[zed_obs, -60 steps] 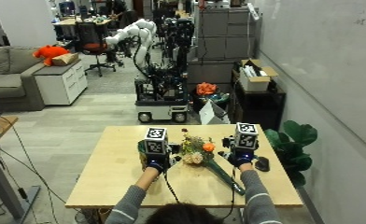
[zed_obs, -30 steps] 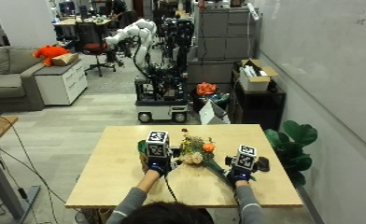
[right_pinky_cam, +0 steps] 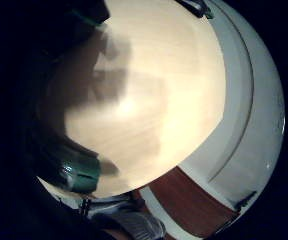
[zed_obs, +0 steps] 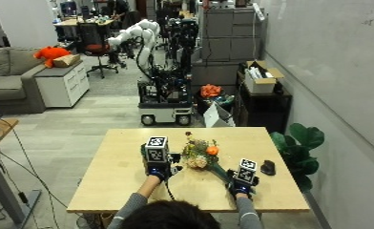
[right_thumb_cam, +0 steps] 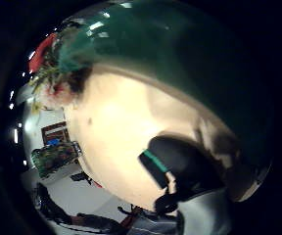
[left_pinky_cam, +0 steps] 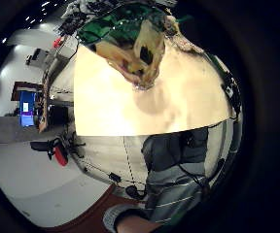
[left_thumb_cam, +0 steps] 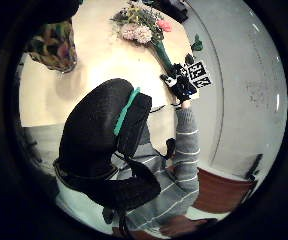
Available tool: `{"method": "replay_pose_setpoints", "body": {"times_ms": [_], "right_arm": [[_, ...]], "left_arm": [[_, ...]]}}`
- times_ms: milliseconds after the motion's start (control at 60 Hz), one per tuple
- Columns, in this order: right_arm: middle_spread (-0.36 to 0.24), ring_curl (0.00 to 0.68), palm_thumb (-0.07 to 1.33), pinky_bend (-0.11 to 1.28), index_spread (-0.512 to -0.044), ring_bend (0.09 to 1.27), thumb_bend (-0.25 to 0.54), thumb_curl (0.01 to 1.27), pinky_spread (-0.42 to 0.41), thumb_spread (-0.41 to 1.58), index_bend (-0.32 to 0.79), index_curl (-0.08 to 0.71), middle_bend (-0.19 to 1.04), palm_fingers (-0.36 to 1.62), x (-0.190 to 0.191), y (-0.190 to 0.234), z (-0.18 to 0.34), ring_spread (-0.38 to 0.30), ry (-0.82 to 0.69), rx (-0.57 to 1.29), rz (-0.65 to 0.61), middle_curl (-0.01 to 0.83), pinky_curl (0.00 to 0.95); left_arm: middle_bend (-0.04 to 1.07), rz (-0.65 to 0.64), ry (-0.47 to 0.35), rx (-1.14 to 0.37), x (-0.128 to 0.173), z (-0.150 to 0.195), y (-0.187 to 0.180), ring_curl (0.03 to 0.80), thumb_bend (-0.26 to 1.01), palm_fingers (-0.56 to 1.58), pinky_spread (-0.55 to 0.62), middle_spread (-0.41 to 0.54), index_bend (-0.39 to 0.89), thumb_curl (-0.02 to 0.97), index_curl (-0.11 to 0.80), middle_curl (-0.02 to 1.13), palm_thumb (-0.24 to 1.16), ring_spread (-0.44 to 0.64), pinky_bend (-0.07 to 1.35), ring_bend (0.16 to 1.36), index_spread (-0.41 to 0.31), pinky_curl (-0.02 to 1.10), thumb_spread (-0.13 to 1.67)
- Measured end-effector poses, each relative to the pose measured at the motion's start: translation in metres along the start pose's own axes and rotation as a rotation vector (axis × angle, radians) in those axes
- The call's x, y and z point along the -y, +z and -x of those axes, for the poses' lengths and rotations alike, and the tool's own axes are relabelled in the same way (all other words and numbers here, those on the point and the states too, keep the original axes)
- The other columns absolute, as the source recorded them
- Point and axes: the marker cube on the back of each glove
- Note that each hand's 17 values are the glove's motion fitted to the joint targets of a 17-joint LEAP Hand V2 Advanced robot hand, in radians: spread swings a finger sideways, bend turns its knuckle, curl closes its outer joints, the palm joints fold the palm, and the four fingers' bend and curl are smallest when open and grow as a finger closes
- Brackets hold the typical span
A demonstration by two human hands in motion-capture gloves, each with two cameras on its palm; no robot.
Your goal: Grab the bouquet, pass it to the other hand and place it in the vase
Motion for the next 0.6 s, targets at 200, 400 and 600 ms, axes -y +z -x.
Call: {"method": "replay_pose_setpoints", "body": {"times_ms": [200, 400, 600], "right_arm": [[-0.041, 0.313, 0.83, 0.42, -0.193, 0.45, 0.167, 0.37, 0.063, 1.08, 0.46, 0.353, 0.21, 0.87, 0.035, -0.024, 0.006, -0.056, -0.074, -0.012, -0.352, 0.372, 0.294], [-0.119, 0.465, 0.92, 0.63, -0.191, 0.78, 0.149, 0.36, -0.21, 1.12, 0.14, 0.327, 0.51, 1.42, 0.033, -0.029, -0.003, -0.169, 0.054, -0.085, -0.266, 0.507, 0.408], [-0.15, 0.554, 0.95, 0.74, -0.21, 0.94, 0.094, 0.35, -0.228, 1.1, 0.31, 0.431, 0.72, 1.46, 0.026, -0.035, -0.007, -0.186, 0.144, -0.094, -0.21, 0.608, 0.486]], "left_arm": [[0.17, 0.001, -0.008, 0.013, -0.004, -0.003, -0.003, 0.311, -0.02, 0.49, 0.23, 0.051, 0.19, 0.272, 0.431, 0.34, 0.16, 0.15, 0.18, 0.35, -0.098, 0.3, 1.12], [0.17, -0.007, -0.008, 0.026, -0.003, -0.005, -0.006, 0.313, -0.02, 0.49, 0.23, 0.051, 0.19, 0.271, 0.432, 0.34, 0.16, 0.15, 0.18, 0.35, -0.098, 0.3, 1.12], [0.17, 0.0, -0.016, 0.026, 0.001, -0.003, -0.006, 0.314, -0.02, 0.49, 0.23, 0.051, 0.19, 0.275, 0.433, 0.35, 0.16, 0.15, 0.17, 0.34, -0.098, 0.3, 1.12]]}}
